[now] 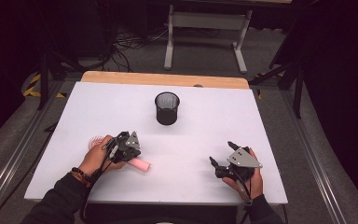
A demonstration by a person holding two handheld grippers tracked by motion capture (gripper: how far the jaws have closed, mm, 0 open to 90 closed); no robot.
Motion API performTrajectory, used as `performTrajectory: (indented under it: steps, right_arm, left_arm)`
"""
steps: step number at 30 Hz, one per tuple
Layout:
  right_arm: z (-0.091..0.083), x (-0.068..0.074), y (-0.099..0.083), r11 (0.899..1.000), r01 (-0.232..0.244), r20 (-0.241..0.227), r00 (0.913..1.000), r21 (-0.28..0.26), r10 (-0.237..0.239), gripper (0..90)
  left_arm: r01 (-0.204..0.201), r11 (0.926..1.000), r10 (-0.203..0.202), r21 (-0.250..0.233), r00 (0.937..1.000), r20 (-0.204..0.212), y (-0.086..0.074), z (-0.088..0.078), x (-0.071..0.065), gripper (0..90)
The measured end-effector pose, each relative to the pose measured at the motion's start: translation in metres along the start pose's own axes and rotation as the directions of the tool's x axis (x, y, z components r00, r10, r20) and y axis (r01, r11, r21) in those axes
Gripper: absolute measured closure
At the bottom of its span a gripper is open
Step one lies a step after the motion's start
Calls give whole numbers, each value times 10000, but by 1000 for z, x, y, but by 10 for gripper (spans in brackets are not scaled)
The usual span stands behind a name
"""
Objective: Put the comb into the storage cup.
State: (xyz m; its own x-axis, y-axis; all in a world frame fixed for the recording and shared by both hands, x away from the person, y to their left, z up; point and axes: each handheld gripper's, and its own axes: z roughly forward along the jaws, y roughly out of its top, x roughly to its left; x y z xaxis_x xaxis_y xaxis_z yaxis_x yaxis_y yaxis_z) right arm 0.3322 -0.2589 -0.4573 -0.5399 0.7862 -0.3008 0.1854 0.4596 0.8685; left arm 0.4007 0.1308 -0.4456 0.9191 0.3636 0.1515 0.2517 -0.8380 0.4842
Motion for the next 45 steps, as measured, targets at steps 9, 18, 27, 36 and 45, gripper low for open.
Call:
performTrajectory:
  steps: [9, 18, 27, 36, 45]
  right_arm:
    - [0, 0, 0, 10000, 12, -15, 10000, 22, -12, 157]
    - [1, 0, 0, 10000, 29, -28, 10000, 48, -29, 157]
    - [1, 0, -1, 10000, 41, -24, 10000, 79, -41, 157]
    - [1, 1, 0, 9999, 77, -27, 10000, 102, -77, 157]
    - [1, 1, 0, 9999, 103, -17, 9999, 100, -103, 157]
  left_arm:
    - [4, 10000, -3, -89, 10000, 95, -8, -4, -4, 896]
    - [-75, 9997, 78, -222, 9998, 155, -13, -7, -6, 896]
    - [-146, 9998, 150, -143, 9995, 268, -15, -6, -8, 895]
    - [-254, 9997, 256, -72, 9992, 299, -16, -5, -10, 892]
    - [-232, 9997, 233, -43, 9991, 366, -18, -4, -10, 892]
